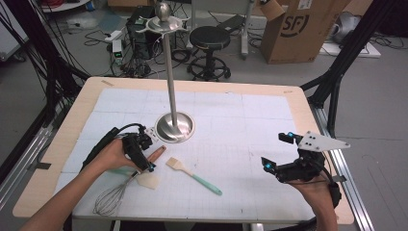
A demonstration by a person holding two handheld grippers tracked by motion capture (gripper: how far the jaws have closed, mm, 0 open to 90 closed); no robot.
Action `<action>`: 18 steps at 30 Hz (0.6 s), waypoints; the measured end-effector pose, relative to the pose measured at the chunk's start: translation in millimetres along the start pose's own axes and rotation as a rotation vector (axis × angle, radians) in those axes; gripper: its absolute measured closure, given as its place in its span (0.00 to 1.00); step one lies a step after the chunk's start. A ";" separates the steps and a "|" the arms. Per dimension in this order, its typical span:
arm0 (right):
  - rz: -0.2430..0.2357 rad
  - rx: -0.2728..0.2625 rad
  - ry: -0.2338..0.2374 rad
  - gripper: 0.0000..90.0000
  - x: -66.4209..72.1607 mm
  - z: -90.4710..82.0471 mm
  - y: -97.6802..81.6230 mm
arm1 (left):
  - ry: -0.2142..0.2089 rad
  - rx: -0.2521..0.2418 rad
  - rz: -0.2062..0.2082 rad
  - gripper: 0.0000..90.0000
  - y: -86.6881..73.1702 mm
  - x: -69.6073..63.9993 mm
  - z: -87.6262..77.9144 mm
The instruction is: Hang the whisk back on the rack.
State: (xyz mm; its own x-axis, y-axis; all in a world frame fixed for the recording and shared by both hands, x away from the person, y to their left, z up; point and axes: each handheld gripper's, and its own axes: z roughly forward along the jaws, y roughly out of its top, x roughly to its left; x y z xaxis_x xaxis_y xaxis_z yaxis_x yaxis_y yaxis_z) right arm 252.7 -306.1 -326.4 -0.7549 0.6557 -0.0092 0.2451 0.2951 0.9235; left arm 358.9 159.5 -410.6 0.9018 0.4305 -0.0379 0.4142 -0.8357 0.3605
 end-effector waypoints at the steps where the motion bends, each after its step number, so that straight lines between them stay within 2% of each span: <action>1: -0.003 0.001 0.003 0.00 0.3 0.5 0.3 | -0.016 0.009 0.001 0.29 0.6 -0.8 1.8; 5: -0.001 -0.001 0.001 0.00 -0.1 0.6 0.5 | -0.013 0.036 0.015 0.42 1.7 -2.8 4.3; 10: 0.001 -0.003 0.002 0.00 -0.4 0.7 0.6 | 0.000 0.050 -0.016 0.54 2.2 -1.7 3.4; 13: -0.005 0.001 0.003 0.00 -0.2 1.4 0.9 | 0.001 0.068 -0.014 0.60 4.2 -2.9 3.0; 16: -0.007 0.000 0.003 0.00 -0.4 1.7 1.0 | 0.014 0.083 -0.017 0.61 6.6 -5.1 4.1; 18: -0.005 -0.003 0.006 0.00 0.3 2.1 1.2 | 0.028 0.112 -0.028 0.62 10.0 -6.8 4.4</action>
State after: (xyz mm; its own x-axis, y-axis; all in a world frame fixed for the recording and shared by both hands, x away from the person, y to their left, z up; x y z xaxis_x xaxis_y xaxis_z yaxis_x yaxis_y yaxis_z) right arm 254.1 -304.1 -326.1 -0.7598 0.6501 -0.0113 0.2399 0.2965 0.9244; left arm 357.4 146.7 -410.9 0.8864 0.4625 -0.0199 0.4520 -0.8552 0.2537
